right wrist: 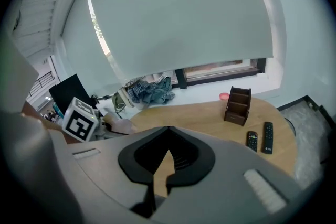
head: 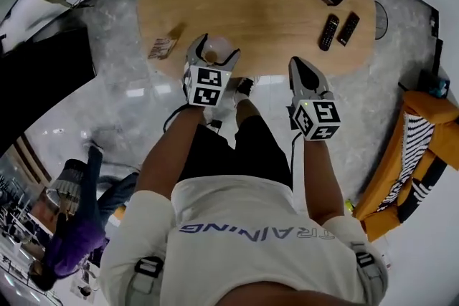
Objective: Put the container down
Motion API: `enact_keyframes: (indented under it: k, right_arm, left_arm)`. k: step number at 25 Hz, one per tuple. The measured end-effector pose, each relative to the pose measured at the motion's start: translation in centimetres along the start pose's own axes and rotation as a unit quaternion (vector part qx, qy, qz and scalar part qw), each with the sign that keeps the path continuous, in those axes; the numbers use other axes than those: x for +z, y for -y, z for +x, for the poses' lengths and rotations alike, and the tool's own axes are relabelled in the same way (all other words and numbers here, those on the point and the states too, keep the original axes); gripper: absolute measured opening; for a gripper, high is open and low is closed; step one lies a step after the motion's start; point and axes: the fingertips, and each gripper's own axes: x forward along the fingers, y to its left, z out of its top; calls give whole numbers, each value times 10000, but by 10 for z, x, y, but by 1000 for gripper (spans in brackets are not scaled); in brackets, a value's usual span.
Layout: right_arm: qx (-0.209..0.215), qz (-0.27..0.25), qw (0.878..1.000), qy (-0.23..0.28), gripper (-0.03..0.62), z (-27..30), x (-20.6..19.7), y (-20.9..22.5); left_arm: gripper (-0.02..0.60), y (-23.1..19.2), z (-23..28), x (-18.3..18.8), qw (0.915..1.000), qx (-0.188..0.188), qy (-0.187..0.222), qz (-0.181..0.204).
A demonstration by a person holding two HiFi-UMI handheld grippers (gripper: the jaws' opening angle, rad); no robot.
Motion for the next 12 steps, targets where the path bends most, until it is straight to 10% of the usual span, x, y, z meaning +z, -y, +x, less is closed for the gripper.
enact_keyframes:
  k: [12]
  right_arm:
    - [84, 169, 9987, -483, 17, 54, -55, 25]
  left_arm:
    - [402, -9, 150, -60, 9963, 154, -843, 98]
